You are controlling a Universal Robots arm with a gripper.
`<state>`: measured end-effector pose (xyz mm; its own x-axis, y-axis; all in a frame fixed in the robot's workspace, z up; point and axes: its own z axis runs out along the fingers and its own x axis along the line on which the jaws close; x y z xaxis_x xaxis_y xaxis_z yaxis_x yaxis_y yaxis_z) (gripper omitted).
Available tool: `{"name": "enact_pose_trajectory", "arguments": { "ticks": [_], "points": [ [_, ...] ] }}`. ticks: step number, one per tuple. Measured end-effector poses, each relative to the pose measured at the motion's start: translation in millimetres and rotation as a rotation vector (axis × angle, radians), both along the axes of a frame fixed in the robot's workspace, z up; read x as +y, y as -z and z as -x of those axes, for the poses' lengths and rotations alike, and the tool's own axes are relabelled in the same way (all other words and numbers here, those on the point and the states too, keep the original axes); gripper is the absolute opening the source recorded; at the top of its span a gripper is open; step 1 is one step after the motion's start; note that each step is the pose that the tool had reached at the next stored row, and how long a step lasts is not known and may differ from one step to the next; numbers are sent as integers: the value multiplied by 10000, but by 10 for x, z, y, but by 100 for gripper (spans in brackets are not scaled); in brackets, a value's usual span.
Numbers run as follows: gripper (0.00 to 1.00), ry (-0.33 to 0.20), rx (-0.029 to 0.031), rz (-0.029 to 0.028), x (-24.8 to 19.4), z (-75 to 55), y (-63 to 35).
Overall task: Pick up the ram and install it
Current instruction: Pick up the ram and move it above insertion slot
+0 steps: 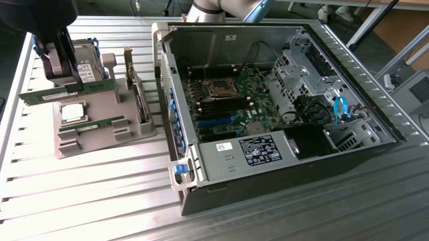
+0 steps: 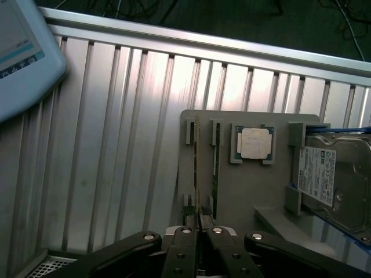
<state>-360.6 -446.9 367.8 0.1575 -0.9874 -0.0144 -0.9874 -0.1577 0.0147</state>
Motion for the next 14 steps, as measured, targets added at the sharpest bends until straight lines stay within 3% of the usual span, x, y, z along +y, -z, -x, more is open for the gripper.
{"name": "enact_pose_trajectory", "arguments": {
  "ticks": [14],
  "points": [
    [11, 0, -1, -1, 0, 0, -104]
  ]
}}
